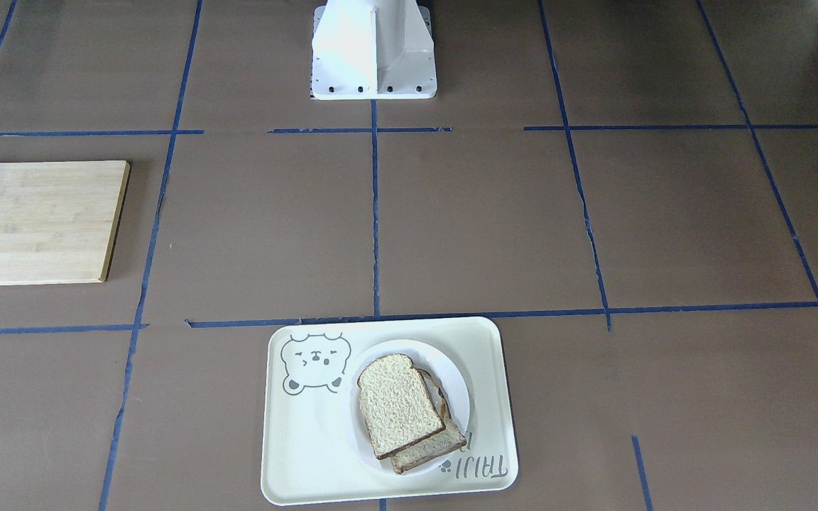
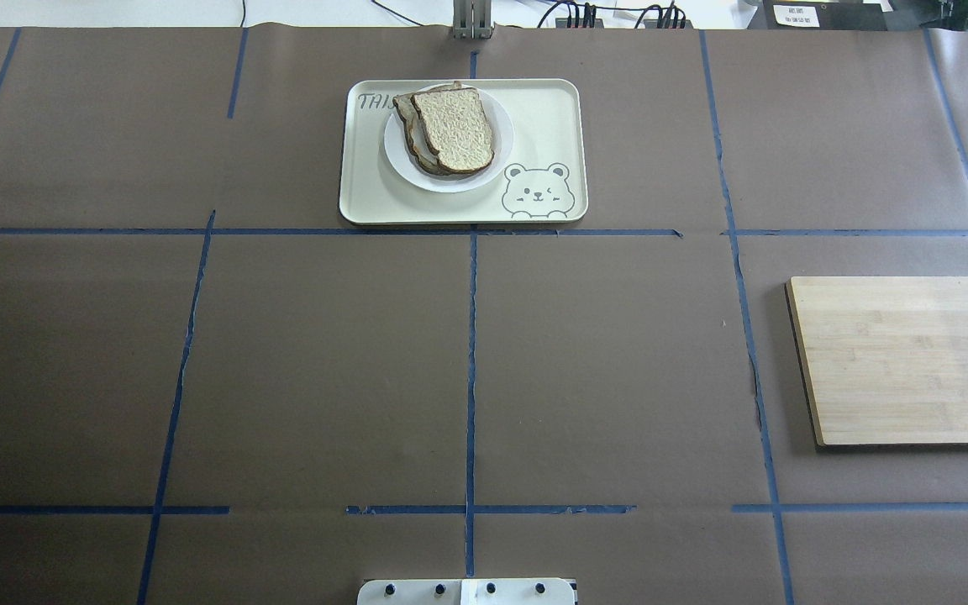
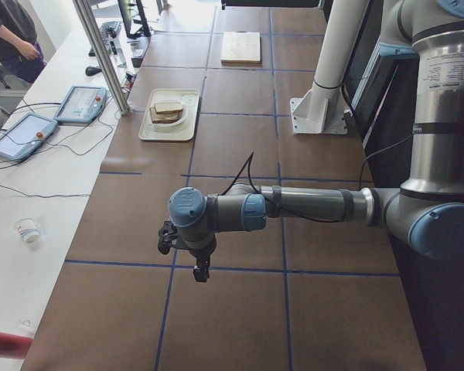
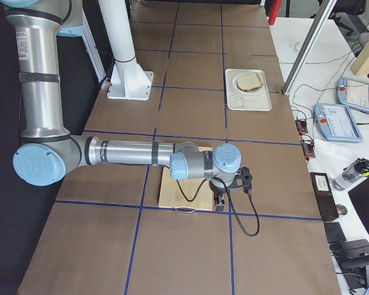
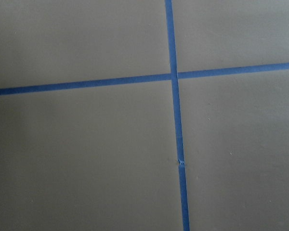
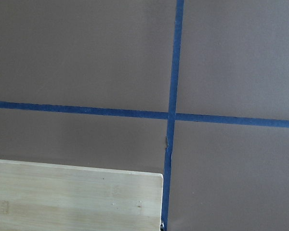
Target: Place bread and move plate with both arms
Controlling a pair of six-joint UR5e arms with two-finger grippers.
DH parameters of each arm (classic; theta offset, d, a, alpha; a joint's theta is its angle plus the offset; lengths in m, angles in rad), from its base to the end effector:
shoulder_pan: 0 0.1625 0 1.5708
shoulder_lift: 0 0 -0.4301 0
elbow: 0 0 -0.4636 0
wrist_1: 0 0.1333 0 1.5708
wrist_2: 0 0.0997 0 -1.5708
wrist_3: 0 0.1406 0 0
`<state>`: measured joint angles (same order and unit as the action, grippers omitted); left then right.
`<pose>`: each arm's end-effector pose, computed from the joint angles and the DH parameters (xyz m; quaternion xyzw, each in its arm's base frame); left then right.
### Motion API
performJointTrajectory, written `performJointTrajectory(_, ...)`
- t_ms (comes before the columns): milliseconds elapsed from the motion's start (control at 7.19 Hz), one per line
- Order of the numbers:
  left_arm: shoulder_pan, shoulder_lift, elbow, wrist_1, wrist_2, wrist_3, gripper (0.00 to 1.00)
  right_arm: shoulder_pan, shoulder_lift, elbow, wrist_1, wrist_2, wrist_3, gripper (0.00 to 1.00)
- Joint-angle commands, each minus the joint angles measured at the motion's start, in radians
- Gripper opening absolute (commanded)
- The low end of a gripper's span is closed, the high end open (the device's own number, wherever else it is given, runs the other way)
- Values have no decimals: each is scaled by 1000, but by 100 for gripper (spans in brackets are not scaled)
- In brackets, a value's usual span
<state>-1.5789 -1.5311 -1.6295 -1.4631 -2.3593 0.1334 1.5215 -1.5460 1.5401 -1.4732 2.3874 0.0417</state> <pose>-0.0379 -0.5367 0.6910 -0.0137 0.3857 0.0408 0.9216 0.0021 -0.5832 0.6819 0.0240 -0.3981 -0.0217 0.9168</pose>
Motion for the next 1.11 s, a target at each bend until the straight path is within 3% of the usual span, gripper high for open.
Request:
performJointTrajectory(0,0,5,0,-2,0,0,100,29,-11,-2,-19,6,-8,100)
performJointTrajectory(278,2,3,-4,0,-2,0,100,118,-23,26,-106,15,-11,100)
performJointTrajectory(556,0,3,-10,1,-2,0,100,134,-42,83,-203,27,-13,100)
performJointTrajectory(834,0,2,-10,1,-2,-1,100,132,-95,106,-168,21,-14,100)
performJointTrajectory(973,2,0,-10,1,-3,-3,100,131,-127,100,-97,18,-14,100)
